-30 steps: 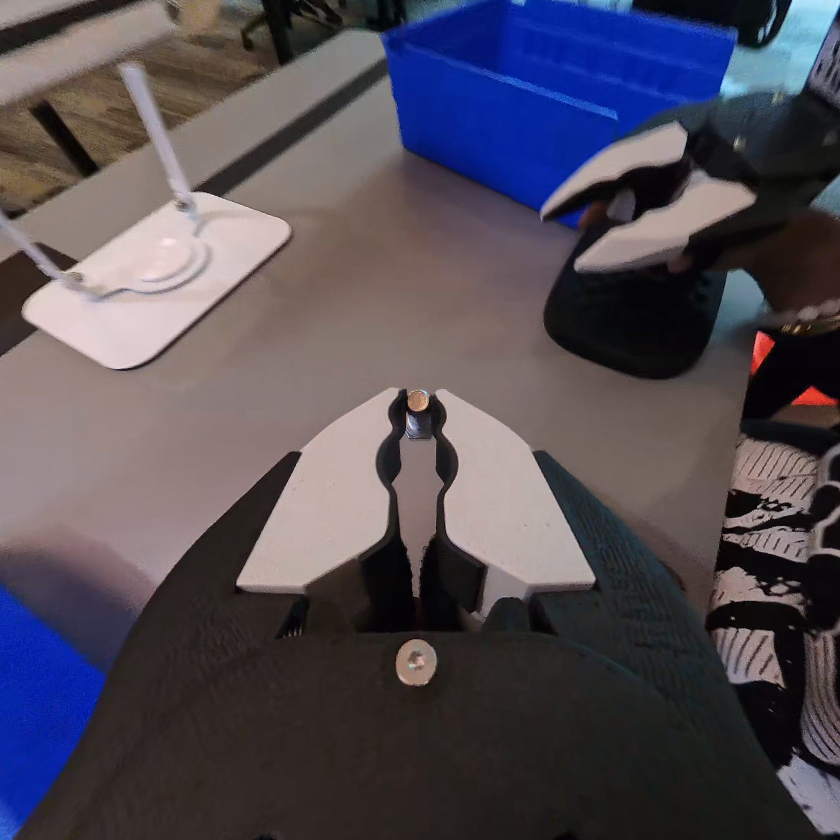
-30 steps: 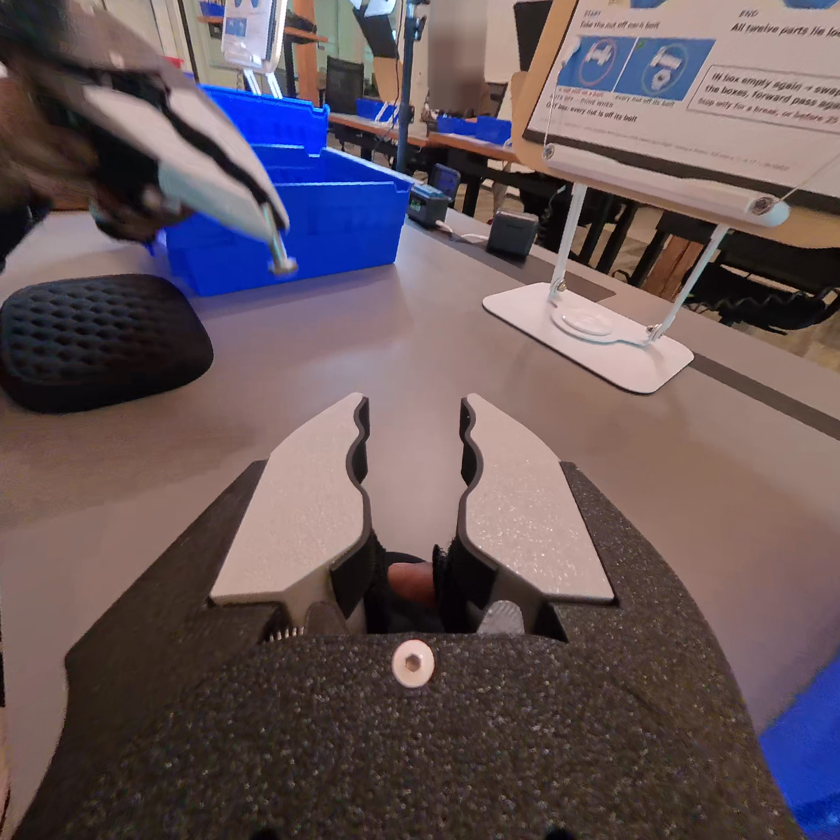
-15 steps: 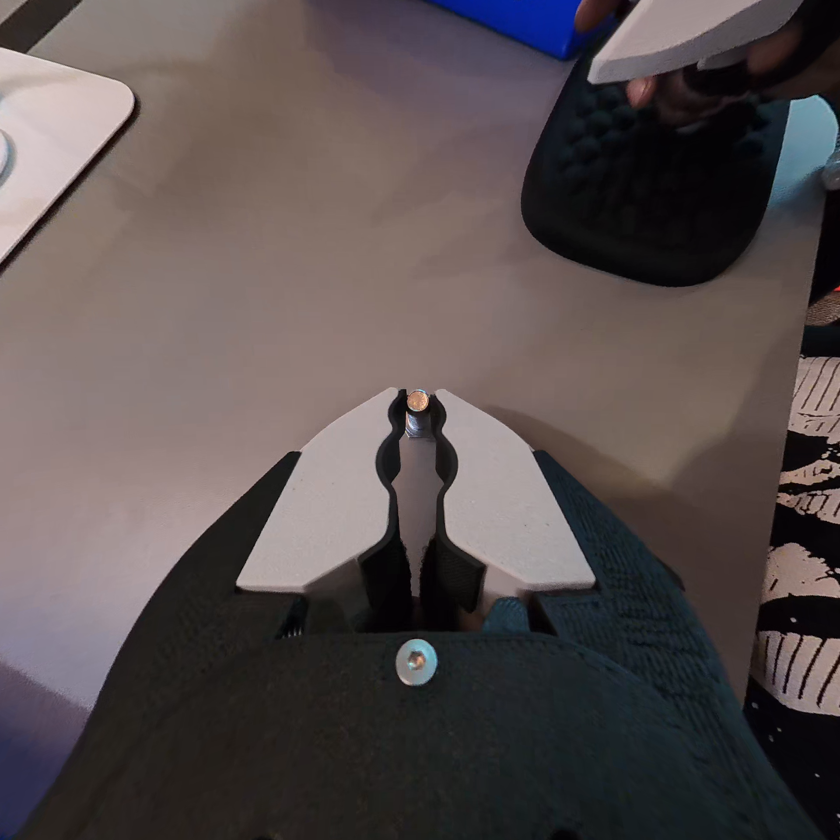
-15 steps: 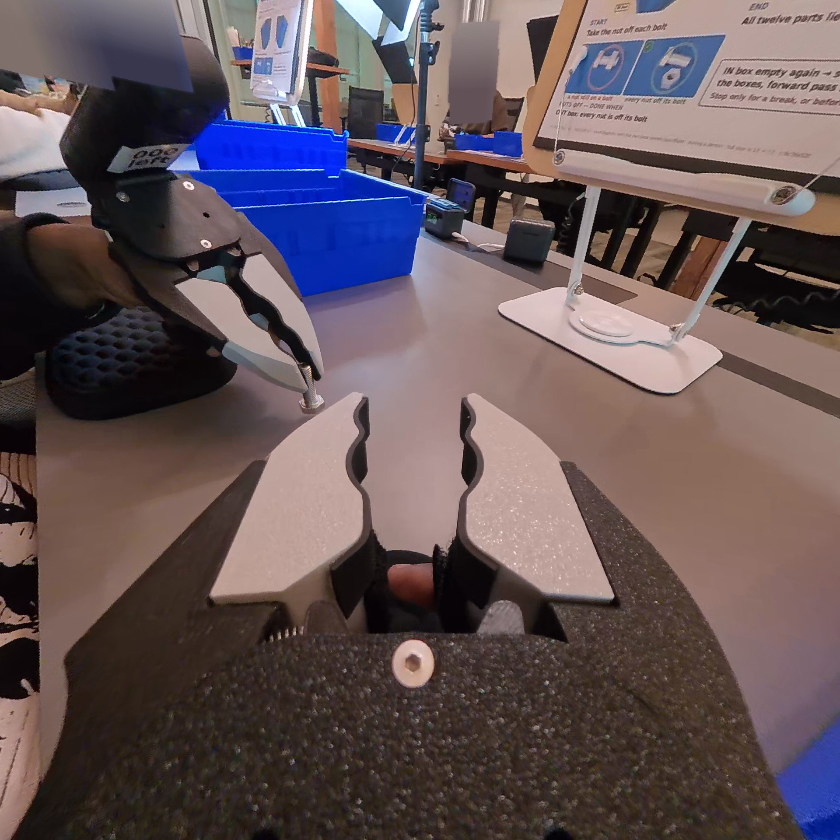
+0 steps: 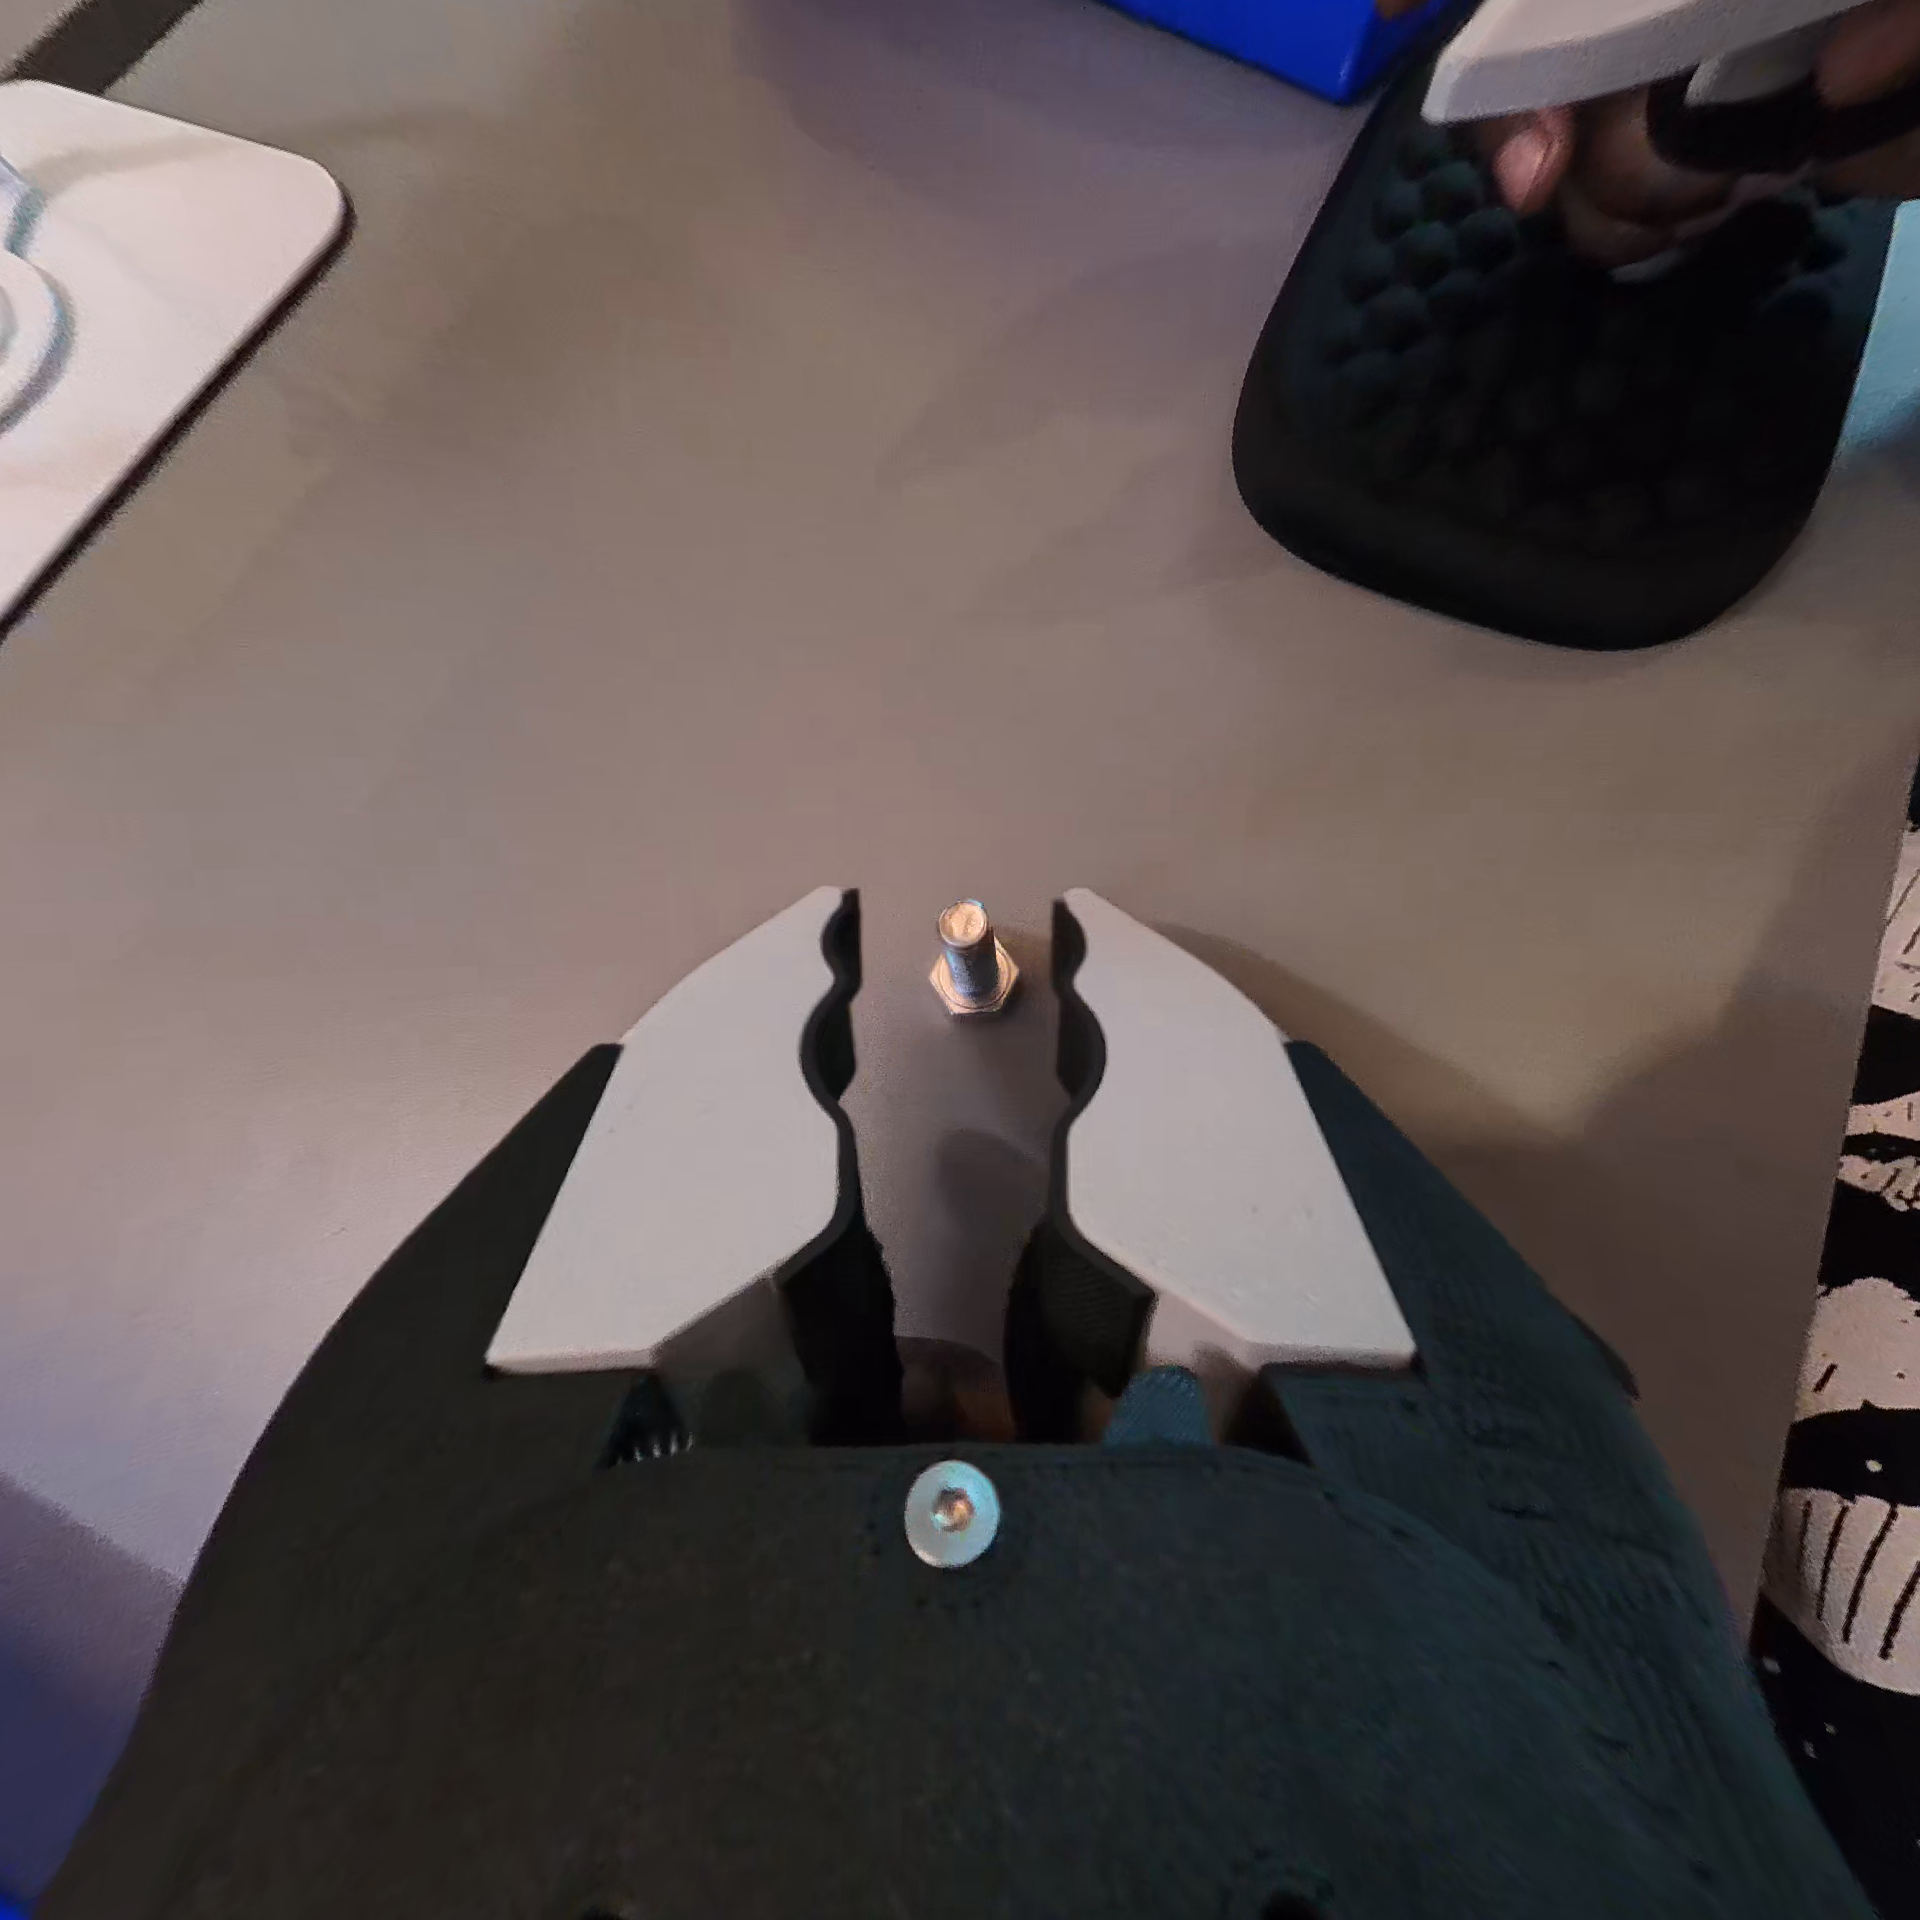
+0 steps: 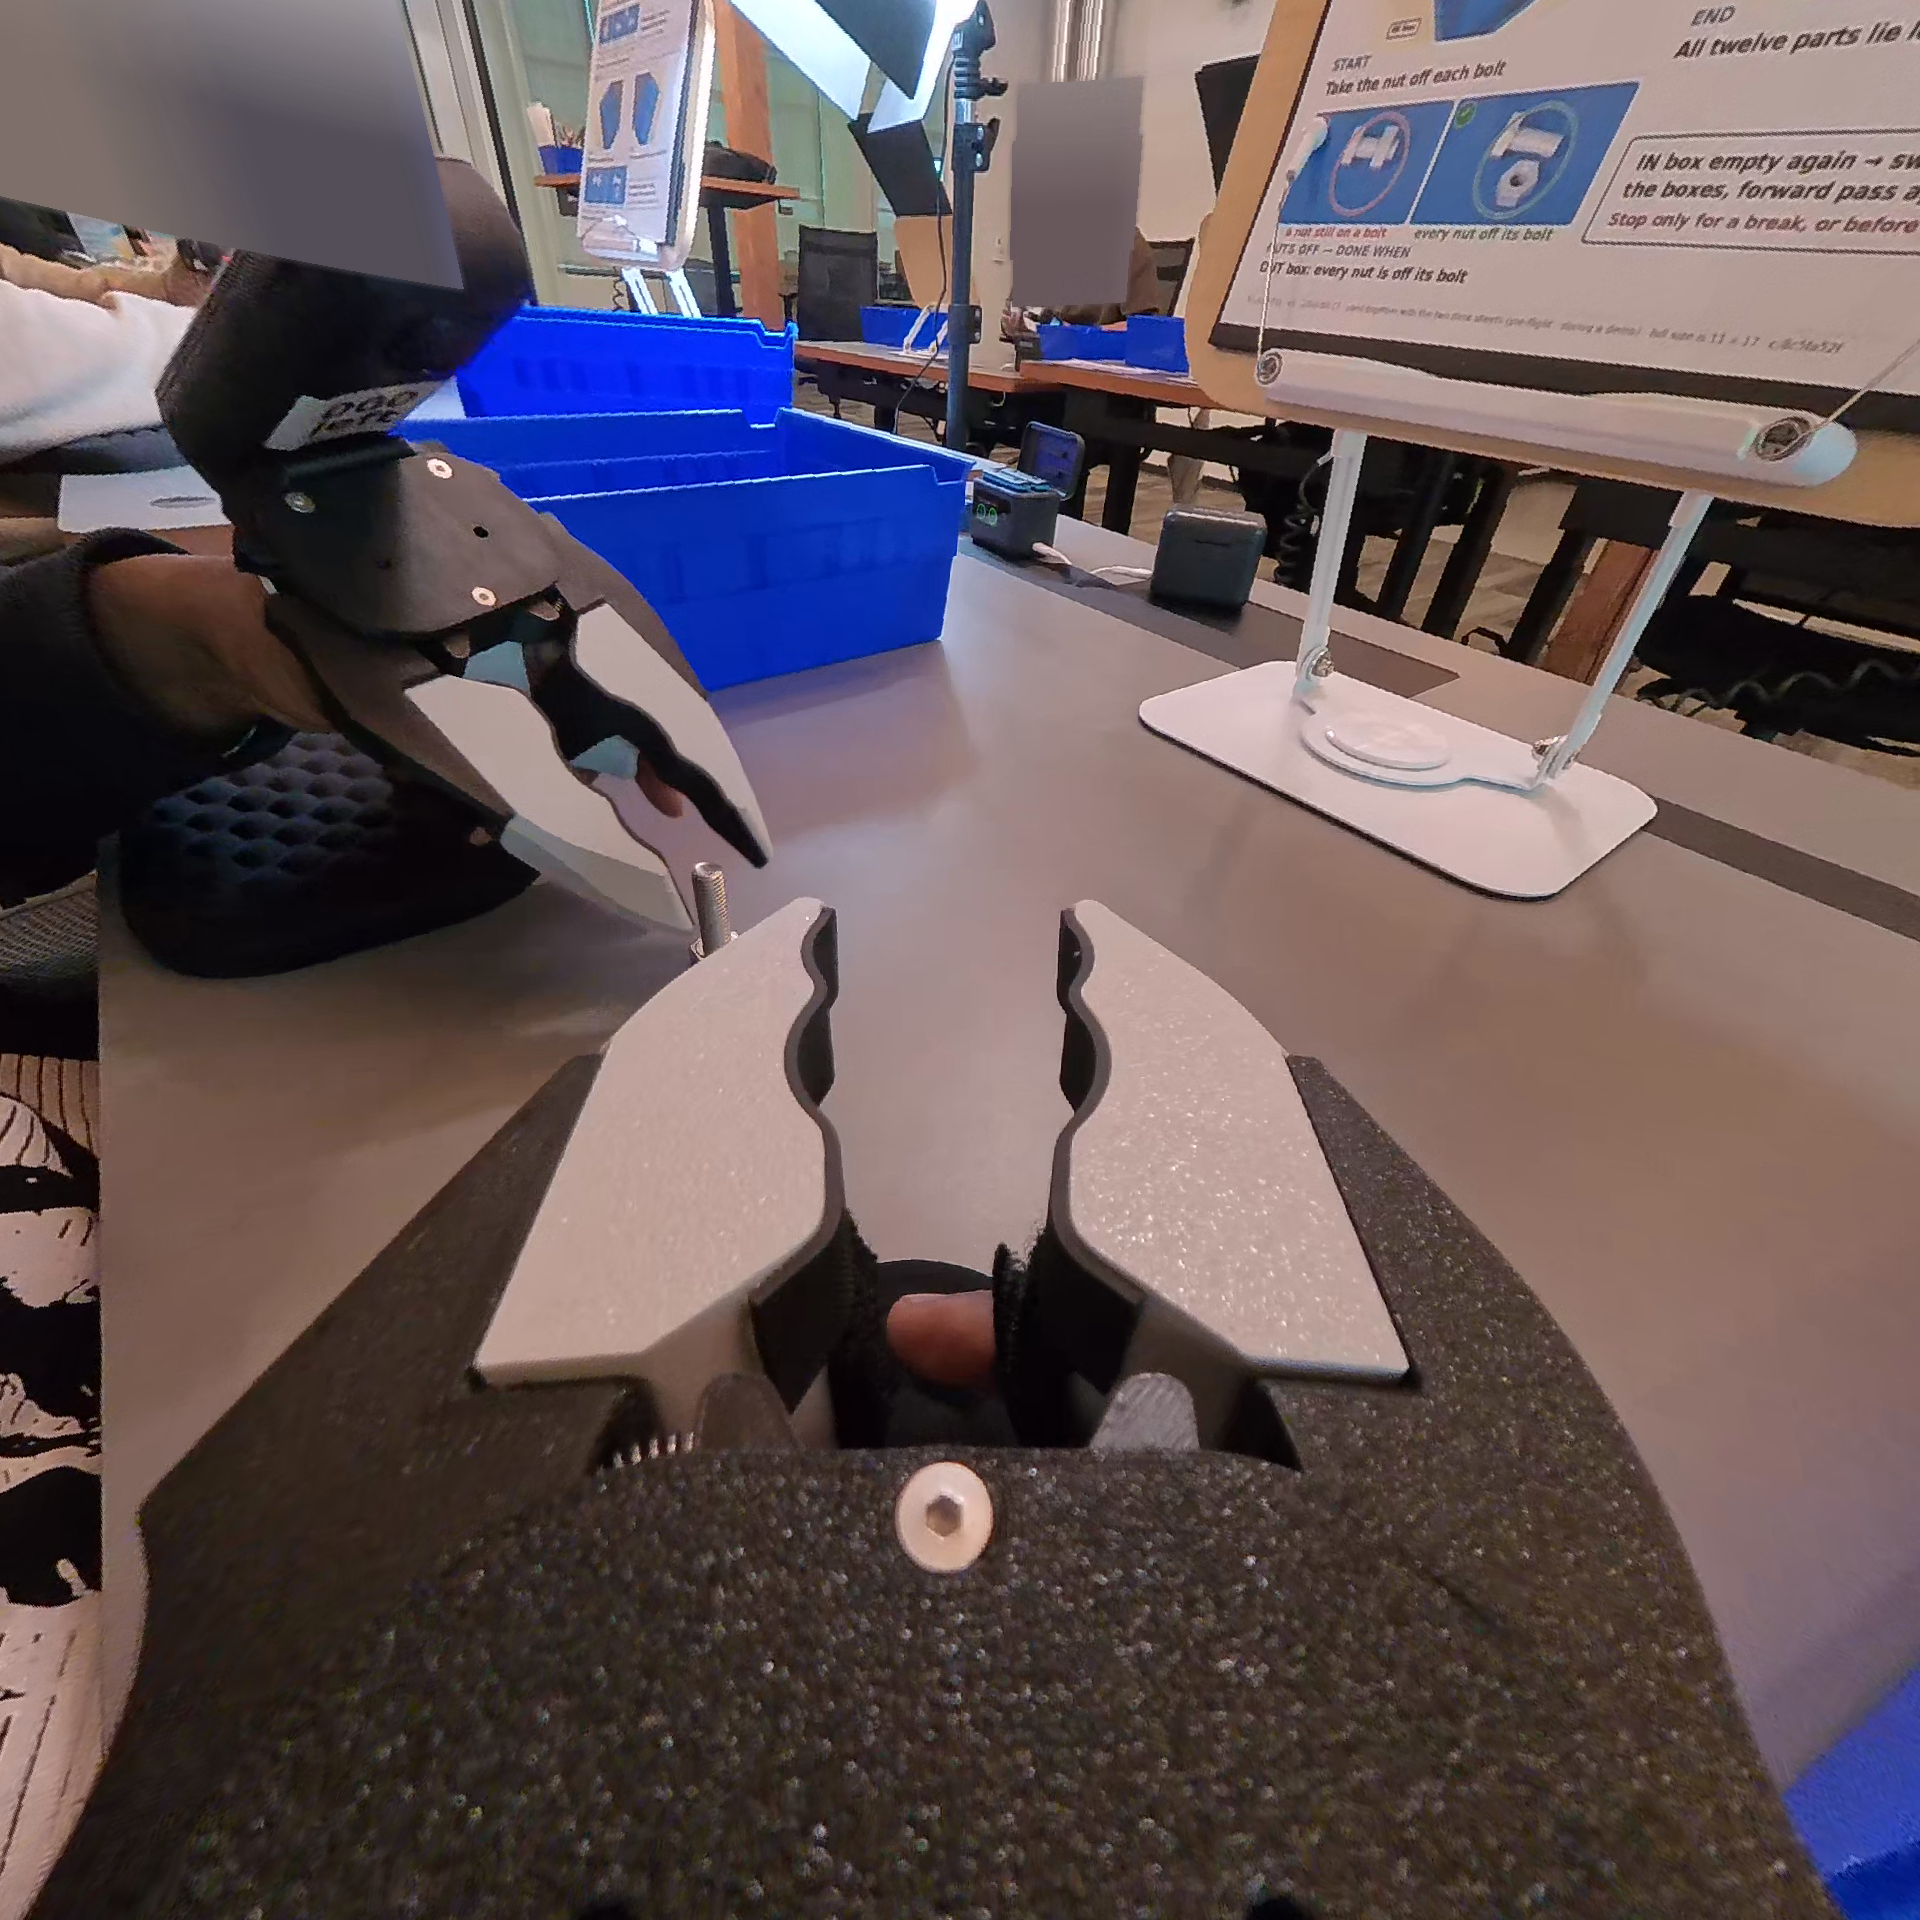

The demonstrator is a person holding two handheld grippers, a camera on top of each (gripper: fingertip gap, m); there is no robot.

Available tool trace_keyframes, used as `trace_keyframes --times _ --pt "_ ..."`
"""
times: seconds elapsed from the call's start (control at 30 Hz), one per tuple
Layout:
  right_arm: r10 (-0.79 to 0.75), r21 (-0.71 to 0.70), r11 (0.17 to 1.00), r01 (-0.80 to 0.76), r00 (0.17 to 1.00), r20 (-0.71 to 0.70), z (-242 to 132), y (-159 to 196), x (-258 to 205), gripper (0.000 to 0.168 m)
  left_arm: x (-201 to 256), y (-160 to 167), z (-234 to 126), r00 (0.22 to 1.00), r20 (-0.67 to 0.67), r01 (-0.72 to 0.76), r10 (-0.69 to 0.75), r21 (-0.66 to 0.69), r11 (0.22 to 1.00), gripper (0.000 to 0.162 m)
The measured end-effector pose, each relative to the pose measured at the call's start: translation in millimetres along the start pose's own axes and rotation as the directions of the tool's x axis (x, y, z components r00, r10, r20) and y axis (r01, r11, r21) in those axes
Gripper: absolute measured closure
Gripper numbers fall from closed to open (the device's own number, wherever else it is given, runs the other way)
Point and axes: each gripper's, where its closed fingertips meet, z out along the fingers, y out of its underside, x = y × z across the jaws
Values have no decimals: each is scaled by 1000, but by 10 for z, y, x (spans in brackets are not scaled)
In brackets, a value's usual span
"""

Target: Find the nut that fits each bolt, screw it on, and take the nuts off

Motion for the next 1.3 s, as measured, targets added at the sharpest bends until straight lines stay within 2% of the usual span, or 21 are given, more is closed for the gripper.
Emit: trace_keyframes --times 0.13,0.23,0.3,0.33,0.43,0.57,0.67,0.83,0.93,1.2,1.3 --pt "5 7 1000 -5 1000 -2 -6 -6 7 127 -45 -229 -286 995 14 90 -94 183 979 120" --pt "8 2 1000 -8 1000 -4 0 2 13 127 -201 -329 -713 981 38 173 -193 301 938 117" --pt "6 -6 1000 -6 1000 -7 7 13 13 127 -378 -259 -1002 963 70 226 -261 317 921 113" --pt "2 -10 1000 -2 1000 -8 11 18 11 127 -503 -171 -1142 952 112 241 -285 300 923 111" --pt "-14 -11 1000 14 1000 -14 11 20 2 128 -1040 191 -1642 869 360 259 -340 255 932 115" --pt "-13 -8 1000 13 1000 -14 9 18 4 128 -1544 1031 -2096 722 567 456 -397 43 889 124" --pt "-14 -5 1000 14 1000 -15 4 13 3 128 -1736 1507 -2167 674 590 574 -444 -39 818 129" --pt "-11 -5 1000 11 1000 -16 2 13 7 128 -1694 1867 -2002 718 522 626 -460 -195 755 130" --pt "-9 -6 1000 8 1000 -15 3 16 8 128 -1666 1974 -1946 749 505 613 -430 -282 738 130" --pt "1 11 1000 -1 1000 -16 -14 -3 16 128 -1763 2041 -1917 759 485 625 -435 -351 698 132" --pt "3 15 1000 -3 1000 -18 -18 -7 20 128 -1758 2002 -1873 777 446 610 -444 -359 707 132"
